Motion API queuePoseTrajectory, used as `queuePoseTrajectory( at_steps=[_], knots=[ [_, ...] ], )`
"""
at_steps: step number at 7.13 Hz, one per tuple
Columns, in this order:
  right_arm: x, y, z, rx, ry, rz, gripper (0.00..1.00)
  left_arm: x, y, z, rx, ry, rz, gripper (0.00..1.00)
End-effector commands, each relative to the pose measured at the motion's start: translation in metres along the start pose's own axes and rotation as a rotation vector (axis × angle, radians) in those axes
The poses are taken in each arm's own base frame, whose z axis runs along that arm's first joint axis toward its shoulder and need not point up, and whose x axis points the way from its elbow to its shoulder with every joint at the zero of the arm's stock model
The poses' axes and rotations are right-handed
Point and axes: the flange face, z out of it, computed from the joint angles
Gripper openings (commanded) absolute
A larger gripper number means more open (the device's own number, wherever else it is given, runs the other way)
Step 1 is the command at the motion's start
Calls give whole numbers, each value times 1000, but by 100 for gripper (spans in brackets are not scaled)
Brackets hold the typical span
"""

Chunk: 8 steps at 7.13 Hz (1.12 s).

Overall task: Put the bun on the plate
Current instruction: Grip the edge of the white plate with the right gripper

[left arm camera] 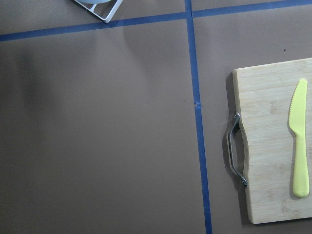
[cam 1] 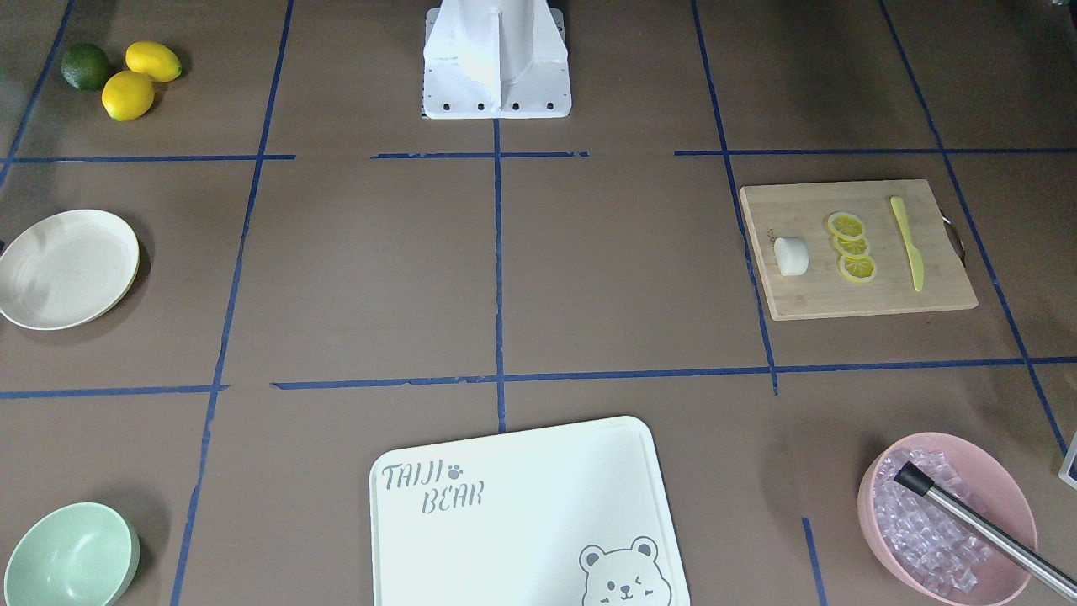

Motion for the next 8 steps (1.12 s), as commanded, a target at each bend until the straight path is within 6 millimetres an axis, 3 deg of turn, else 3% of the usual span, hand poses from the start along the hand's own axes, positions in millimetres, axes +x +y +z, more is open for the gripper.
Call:
queuePoseTrajectory(
  at_steps=[1, 2, 3, 4, 8],
  knots=[
    [-15, 7, 24, -39, 16, -40, 98, 0, 0, 0, 0, 0, 0, 100],
    [-17, 5, 28, -44, 15, -43, 88, 0, 0, 0, 0, 0, -1, 100],
    [-19, 3, 27, -41, 13, -49, 20, 0, 0, 0, 0, 2, 0, 100],
    [-26, -6, 28, -32, 6, -57, 0, 0, 0, 0, 0, 2, 0, 100],
    [-42, -13, 19, -21, -21, -53, 0, 1, 0, 0, 1, 1, 1, 100]
  ],
)
